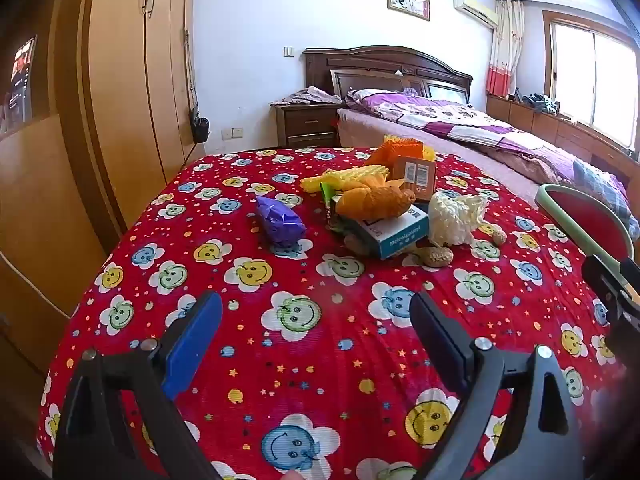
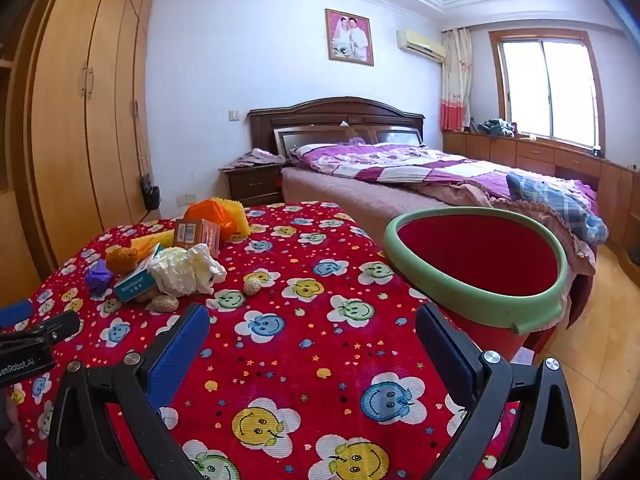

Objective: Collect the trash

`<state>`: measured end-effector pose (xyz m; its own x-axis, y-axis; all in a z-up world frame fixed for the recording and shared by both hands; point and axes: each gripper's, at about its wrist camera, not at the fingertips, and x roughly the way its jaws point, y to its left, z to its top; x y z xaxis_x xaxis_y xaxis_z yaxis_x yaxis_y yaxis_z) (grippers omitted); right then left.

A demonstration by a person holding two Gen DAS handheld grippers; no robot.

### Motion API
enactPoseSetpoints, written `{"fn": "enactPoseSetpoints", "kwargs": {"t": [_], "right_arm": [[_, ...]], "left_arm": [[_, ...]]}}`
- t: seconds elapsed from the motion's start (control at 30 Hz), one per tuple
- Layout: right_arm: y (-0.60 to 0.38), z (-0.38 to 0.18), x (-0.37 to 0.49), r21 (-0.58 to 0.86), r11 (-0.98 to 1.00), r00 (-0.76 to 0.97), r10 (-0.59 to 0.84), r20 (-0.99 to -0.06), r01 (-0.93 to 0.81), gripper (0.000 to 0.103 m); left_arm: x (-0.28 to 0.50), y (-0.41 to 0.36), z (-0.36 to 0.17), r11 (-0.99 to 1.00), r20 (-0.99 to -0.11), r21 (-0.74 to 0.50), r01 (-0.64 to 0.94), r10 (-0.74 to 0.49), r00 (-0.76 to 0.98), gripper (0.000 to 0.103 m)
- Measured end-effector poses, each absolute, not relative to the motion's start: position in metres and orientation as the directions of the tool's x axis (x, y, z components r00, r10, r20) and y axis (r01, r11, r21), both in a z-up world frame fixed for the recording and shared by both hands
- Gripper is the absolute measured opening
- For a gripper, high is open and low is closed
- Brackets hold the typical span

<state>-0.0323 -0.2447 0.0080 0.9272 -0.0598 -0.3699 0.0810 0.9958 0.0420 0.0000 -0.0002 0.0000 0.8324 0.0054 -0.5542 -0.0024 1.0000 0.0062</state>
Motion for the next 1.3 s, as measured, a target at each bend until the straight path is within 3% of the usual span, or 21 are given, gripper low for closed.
{"fn": "enactPoseSetpoints", "kwargs": {"t": [1.3], "right_arm": [[-0.2436, 0.0071, -0.0307, 0.027, 0.996, 0.927, -0.066, -0.370, 0.082, 0.102]], "left_arm": [[-0.0001, 0.0002, 0.0000, 1.000, -0.554, -0.007, -0.002, -0.002, 0.833, 0.094]]}}
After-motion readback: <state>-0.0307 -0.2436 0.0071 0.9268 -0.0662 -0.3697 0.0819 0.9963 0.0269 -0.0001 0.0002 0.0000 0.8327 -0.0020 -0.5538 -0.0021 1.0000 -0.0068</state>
